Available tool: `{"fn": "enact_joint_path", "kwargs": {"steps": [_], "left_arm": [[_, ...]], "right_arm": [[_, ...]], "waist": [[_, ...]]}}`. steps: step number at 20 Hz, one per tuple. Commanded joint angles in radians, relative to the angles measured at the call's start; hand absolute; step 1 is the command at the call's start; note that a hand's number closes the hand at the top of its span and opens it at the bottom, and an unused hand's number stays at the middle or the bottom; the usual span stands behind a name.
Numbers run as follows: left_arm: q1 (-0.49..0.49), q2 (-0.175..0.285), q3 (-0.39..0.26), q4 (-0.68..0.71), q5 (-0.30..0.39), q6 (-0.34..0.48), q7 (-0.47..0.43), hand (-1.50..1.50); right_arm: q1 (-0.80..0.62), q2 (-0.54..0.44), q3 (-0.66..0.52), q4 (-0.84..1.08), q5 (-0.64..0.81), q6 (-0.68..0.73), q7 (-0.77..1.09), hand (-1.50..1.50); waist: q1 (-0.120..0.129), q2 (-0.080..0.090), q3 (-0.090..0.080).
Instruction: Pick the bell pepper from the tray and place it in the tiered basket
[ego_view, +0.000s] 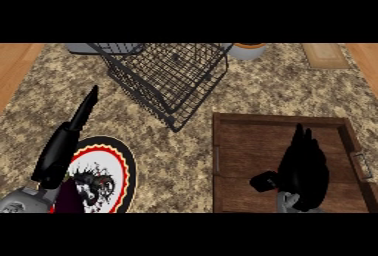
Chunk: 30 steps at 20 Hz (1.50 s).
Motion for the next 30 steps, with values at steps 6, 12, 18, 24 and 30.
{"fn": "enact_joint_path", "kwargs": {"steps": [6, 12, 18, 24, 30], "left_arm": [[0.004, -0.020, 0.002, -0.002, -0.012, -0.007, -0.005, 0.00], [-0.002, -0.008, 0.025, -0.028, -0.012, -0.009, 0.037, 0.00], [0.027, -0.022, 0.018, -0.017, -0.030, -0.012, 0.014, 0.00], [0.052, -0.004, 0.041, -0.057, -0.027, -0.028, 0.016, 0.00], [0.056, -0.008, 0.064, -0.049, -0.020, -0.049, 0.013, 0.00]], "right_arm": [[-0.026, 0.022, -0.024, 0.051, -0.010, 0.158, 0.238, -1.50], [0.056, 0.022, 0.007, 0.029, -0.042, 0.151, 0.238, -1.50], [0.098, 0.022, 0.002, -0.020, 0.098, 0.122, 0.238, -1.50], [0.113, 0.022, -0.023, -0.092, 0.114, 0.172, 0.238, -1.50], [0.184, 0.022, -0.002, -0.133, 0.094, 0.149, 0.238, -1.50]], "waist": [[-0.004, 0.000, 0.002], [-0.011, -0.002, 0.002], [-0.014, -0.004, 0.002], [-0.010, -0.005, 0.003], [-0.012, -0.004, 0.003]]}}
